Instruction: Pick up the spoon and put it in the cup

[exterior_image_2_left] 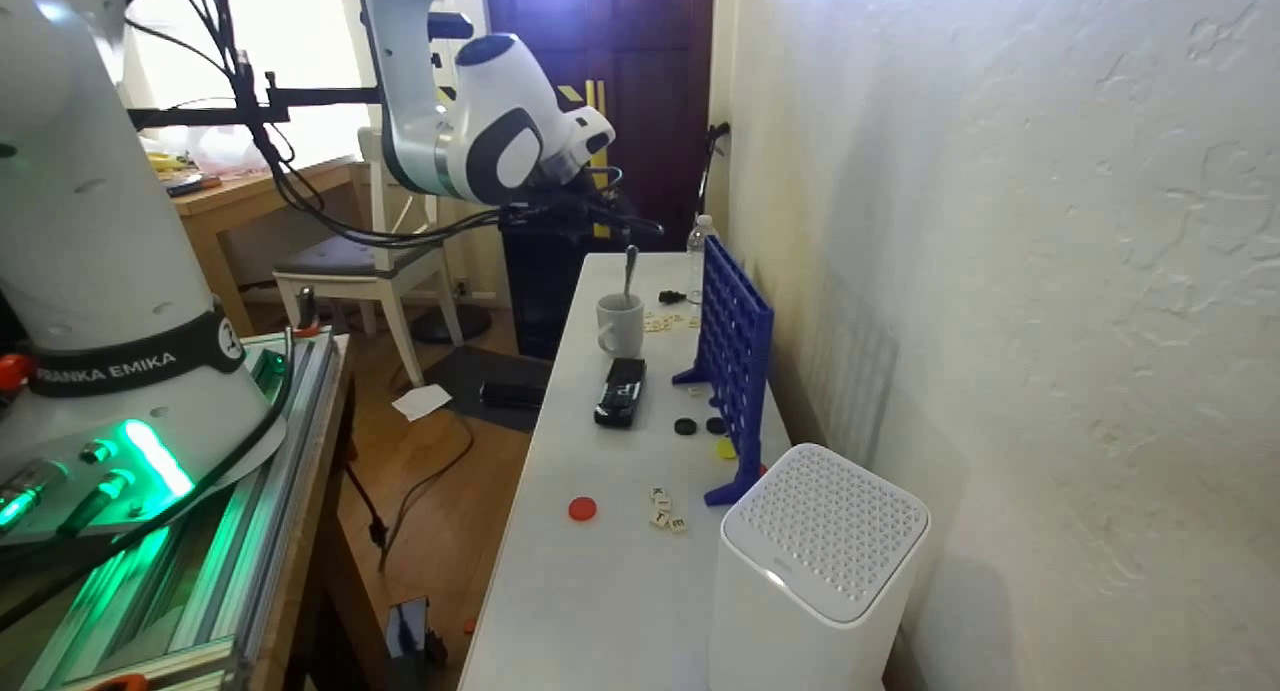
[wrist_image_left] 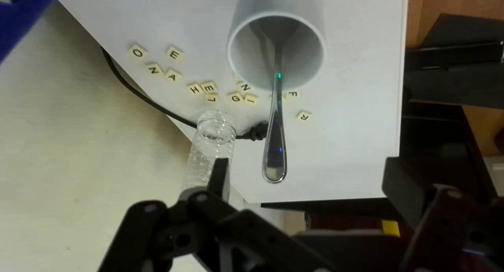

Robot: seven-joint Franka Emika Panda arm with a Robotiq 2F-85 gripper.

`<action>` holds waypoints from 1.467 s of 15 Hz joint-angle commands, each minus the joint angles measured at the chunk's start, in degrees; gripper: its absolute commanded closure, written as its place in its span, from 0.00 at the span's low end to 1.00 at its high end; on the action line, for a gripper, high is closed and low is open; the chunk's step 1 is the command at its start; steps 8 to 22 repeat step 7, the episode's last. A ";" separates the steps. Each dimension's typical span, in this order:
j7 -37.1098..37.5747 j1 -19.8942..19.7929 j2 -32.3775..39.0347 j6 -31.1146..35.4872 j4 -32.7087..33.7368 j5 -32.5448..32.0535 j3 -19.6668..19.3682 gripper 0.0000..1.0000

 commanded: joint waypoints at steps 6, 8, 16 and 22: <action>-2.03 11.41 -17.79 -18.36 -6.63 17.01 -9.74 0.00; -2.04 11.93 -19.13 -18.84 -7.50 17.30 -10.37 0.00; -2.04 11.93 -19.13 -18.84 -7.50 17.30 -10.37 0.00; -2.04 11.93 -19.13 -18.84 -7.50 17.30 -10.37 0.00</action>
